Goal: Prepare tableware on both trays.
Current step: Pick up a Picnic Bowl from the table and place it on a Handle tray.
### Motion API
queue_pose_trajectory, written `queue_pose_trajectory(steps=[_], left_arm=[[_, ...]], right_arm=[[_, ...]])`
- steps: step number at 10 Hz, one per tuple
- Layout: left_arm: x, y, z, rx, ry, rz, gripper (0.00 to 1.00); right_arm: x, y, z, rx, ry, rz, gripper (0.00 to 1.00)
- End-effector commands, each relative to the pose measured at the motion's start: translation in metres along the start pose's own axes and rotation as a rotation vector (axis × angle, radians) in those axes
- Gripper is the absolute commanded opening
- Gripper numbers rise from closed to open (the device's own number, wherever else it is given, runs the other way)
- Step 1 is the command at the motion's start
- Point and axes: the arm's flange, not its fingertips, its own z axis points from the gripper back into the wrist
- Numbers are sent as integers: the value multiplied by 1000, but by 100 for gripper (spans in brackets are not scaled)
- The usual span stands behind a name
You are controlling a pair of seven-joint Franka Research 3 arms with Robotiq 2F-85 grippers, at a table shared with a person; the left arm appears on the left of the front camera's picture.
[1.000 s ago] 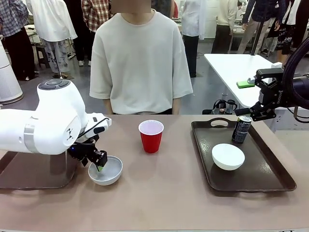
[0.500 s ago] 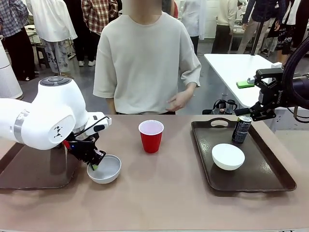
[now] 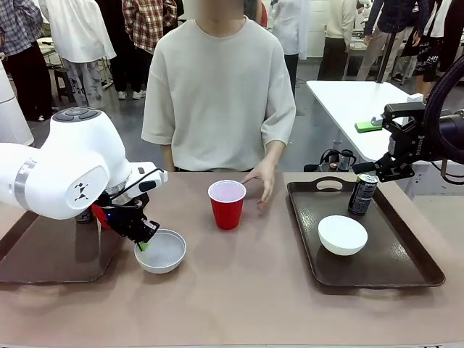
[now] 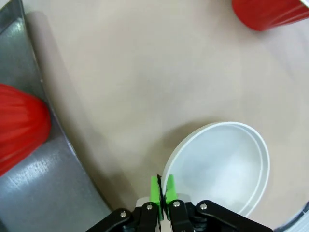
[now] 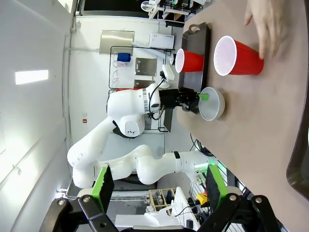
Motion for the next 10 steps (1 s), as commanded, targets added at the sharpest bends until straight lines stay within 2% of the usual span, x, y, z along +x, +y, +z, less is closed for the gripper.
queue_pose_trajectory(steps=[1, 4, 8, 9, 10], left_arm=[[-13, 4, 43, 33, -86, 66, 0], [-39, 53, 123, 0, -230, 144, 0], [-53, 111, 141, 49, -238, 252, 0], [-24, 93, 161, -1, -260, 228, 0], [-24, 93, 161, -1, -260, 228, 0]], right_arm=[[-1, -1, 2, -7, 13, 10, 100], [-1, -1, 2, -7, 13, 10, 100], [-1, -1, 2, -7, 13, 10, 100], [-1, -1, 2, -7, 13, 10, 100], [-1, -1, 2, -7, 13, 10, 100]])
